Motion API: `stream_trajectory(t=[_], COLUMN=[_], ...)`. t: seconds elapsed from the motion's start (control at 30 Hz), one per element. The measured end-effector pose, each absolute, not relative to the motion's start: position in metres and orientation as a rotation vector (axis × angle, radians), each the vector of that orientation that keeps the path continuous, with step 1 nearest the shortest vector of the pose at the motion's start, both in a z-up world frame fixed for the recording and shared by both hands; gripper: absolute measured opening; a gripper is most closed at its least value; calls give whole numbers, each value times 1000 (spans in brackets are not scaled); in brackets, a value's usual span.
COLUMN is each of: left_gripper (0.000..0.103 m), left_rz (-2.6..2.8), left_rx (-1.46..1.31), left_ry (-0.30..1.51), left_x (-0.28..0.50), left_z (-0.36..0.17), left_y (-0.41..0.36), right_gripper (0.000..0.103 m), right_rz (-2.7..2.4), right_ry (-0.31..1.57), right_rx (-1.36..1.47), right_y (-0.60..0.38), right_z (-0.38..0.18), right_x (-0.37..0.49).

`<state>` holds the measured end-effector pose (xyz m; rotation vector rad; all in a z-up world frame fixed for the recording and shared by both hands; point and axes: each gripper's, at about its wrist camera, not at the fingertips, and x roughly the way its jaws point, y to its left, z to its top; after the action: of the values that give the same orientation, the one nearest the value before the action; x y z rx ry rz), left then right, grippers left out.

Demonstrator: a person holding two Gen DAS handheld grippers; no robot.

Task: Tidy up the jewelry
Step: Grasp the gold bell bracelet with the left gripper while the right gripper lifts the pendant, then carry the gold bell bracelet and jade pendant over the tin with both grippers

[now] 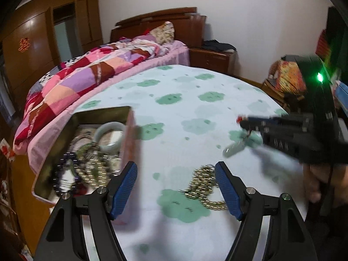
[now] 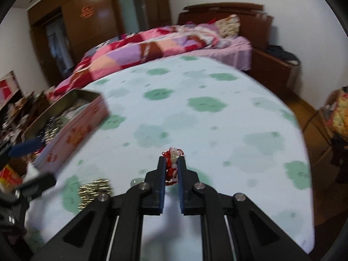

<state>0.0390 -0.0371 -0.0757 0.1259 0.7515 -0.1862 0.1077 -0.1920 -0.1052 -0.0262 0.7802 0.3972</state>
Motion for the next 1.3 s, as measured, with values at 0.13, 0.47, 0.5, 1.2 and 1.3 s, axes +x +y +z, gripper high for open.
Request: stream_trajectory(t=[0.13, 0.47, 0.5, 1.2, 1.3], left_gripper=[74, 47, 43, 13, 13], left_rz=[-215, -297, -300, -336, -335], left_rx=[171, 179, 175, 71, 62], left_ry=[770, 897, 907, 747, 712], left_x=[41, 60, 62, 46, 44], left_z=[-85, -116, -118, -83, -68], left_y=[-53, -70, -70, -43, -34], right_gripper=[12, 12, 12, 12, 12], right_rz=[375, 413, 417, 485, 496], right_ry=[776, 773, 775, 750, 749], right_rx=[-20, -57, -49, 59, 68], right_y=[-202, -190, -190, -201, -199], right_z=[-105, -114, -115, -110, -104], right_x=[116, 113, 114, 116, 115])
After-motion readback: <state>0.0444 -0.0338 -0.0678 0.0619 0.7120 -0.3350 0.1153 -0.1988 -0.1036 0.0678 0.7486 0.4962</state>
